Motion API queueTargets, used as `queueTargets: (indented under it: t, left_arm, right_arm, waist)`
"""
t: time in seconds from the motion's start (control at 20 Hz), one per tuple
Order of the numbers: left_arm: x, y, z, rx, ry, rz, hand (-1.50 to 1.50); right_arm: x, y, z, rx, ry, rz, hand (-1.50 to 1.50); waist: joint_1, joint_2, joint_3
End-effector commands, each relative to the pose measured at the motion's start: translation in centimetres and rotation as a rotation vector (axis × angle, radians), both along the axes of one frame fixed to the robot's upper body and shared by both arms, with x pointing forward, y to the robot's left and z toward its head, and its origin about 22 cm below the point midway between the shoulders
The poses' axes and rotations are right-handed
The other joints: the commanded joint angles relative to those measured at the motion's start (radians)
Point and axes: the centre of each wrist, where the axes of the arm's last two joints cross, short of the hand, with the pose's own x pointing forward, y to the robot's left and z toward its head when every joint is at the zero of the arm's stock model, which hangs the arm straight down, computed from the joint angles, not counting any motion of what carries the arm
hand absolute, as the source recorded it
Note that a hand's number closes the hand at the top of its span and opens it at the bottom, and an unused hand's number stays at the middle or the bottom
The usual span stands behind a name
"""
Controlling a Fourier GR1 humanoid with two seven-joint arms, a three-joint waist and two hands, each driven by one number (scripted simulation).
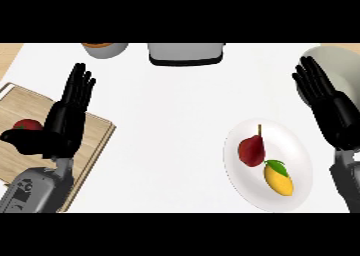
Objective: Pick the lemon from the plate and place it in the bowl
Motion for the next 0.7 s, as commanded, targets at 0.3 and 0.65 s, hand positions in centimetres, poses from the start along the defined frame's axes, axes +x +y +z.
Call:
queueTargets:
  t: [0.3, 0.65]
  left_arm:
    - [-2.0, -1.3, -3.9, -0.079, 0.251, -0.153, 0.00]
    - [-3.1, -1.8, -4.1, -0.133, 0.288, -0.293, 0.00]
  right_arm:
    - [-5.5, -10.0, 1.7, -0.769, 0.080, -0.230, 1.50]
    - [-12.5, -2.9, -5.7, -0.519, -0.098, -0.076, -1.50]
  waist:
    - [-0.066, 0.000, -0.030]
    - [0.017, -0.006, -0.009]
